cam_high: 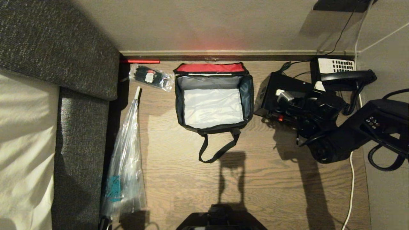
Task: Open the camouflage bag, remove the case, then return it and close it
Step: Release the handle, then grip the handle again
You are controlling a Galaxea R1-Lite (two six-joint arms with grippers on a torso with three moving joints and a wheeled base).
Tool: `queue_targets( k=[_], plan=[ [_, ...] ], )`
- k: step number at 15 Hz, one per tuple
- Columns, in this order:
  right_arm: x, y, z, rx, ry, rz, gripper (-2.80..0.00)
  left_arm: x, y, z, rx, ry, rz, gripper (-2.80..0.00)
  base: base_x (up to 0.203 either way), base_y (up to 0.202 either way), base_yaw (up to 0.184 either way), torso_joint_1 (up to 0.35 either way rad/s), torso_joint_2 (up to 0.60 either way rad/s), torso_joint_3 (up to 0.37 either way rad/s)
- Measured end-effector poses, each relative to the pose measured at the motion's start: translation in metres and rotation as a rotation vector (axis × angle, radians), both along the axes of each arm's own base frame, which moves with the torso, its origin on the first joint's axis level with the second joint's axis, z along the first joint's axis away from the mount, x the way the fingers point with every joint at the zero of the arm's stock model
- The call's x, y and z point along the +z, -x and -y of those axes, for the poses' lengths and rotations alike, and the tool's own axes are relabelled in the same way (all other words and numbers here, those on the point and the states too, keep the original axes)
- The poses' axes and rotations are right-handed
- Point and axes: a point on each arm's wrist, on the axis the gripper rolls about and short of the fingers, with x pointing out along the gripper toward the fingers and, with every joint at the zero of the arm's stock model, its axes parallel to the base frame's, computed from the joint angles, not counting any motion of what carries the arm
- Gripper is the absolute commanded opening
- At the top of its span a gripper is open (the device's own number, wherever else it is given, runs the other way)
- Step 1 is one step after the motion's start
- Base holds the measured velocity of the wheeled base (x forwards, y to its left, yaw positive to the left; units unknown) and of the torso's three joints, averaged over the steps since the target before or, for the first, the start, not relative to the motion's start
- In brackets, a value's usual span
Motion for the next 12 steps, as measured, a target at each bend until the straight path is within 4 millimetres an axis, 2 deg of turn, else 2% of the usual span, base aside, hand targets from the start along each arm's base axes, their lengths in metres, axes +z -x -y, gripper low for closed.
queue_targets(
  k=[2,3,8,12],
  plan=[
    [0.000,0.011,0.001,0.005,0.005,-0.029,0.00,0.000,0.000,0.000,-0.001,0.000,0.000,-2.80,0.000,0.000,0.000,0.000,0.00,0.000],
    [0.003,0.018,0.001,0.005,0.005,-0.038,-2.80,0.000,0.000,0.000,0.000,0.000,0.000,-2.80,0.000,0.000,0.000,0.000,0.00,0.000],
    [0.043,0.055,0.008,0.020,-0.071,0.026,-2.80,0.000,0.000,0.000,-0.001,0.000,0.000,-2.80,0.000,0.000,0.000,0.000,0.00,0.000],
    [0.071,0.097,0.017,0.041,-0.146,0.063,-2.80,0.000,0.000,0.000,0.000,0.000,0.000,-2.80,0.000,0.000,0.000,0.000,0.00,0.000]
  ],
)
